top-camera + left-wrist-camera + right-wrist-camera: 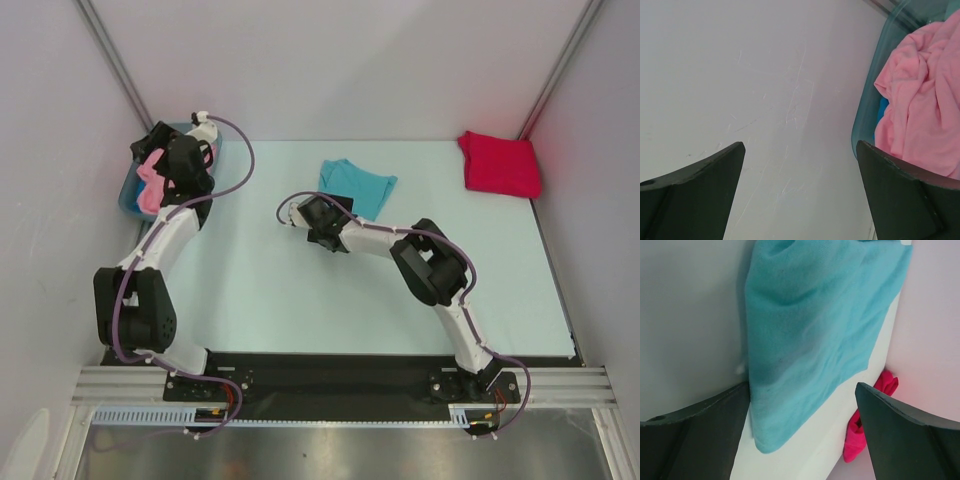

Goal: Fold and stack the t-shirts
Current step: Neatly place the folded tshirt to the corner

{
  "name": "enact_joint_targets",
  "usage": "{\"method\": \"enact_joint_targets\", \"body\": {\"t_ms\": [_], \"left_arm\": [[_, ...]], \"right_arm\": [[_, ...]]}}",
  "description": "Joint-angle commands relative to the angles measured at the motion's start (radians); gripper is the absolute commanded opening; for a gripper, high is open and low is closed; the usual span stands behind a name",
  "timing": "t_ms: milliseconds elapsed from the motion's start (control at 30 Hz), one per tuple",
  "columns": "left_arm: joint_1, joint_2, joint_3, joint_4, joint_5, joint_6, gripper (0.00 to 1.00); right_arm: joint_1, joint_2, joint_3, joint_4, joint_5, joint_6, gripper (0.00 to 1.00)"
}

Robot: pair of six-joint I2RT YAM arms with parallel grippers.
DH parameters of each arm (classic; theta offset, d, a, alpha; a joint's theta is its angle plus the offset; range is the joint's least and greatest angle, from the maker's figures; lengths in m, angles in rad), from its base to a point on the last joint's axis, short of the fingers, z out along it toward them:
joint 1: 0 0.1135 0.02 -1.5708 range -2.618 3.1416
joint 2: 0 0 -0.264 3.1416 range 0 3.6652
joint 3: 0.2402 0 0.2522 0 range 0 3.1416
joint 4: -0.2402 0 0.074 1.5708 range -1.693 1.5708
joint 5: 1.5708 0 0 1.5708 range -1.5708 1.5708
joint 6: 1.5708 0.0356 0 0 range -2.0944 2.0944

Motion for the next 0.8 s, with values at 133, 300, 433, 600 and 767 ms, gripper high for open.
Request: {"method": "enact_joint_targets", "body": {"t_ms": [133,300,433,600,767], "left_arm": [[-0.004,0.019,0.092,0.061,0.011,0.039,1.00],[-0.004,0.055,0.138,0.068,0.008,0.050,1.00],[-0.004,0.077,0.174,0.057,0.008,0.045,1.00],[-0.004,0.089,0.189,0.060,0.011,0.048,1.00],[-0.004,0.100,0.198,0.060,0.000,0.042,1.00]], "right_arm": [[0.013,0.018,-0.125,0.032,-0.025,0.025,0.93],[0.018,-0.003,-0.062,-0.097,-0.075,0.102,0.93],[0.041,-0.048,0.007,-0.234,-0.193,0.192,0.93],[0.052,-0.074,0.059,-0.319,-0.253,0.249,0.93],[0.026,-0.036,0.049,-0.287,-0.205,0.220,0.93]]}}
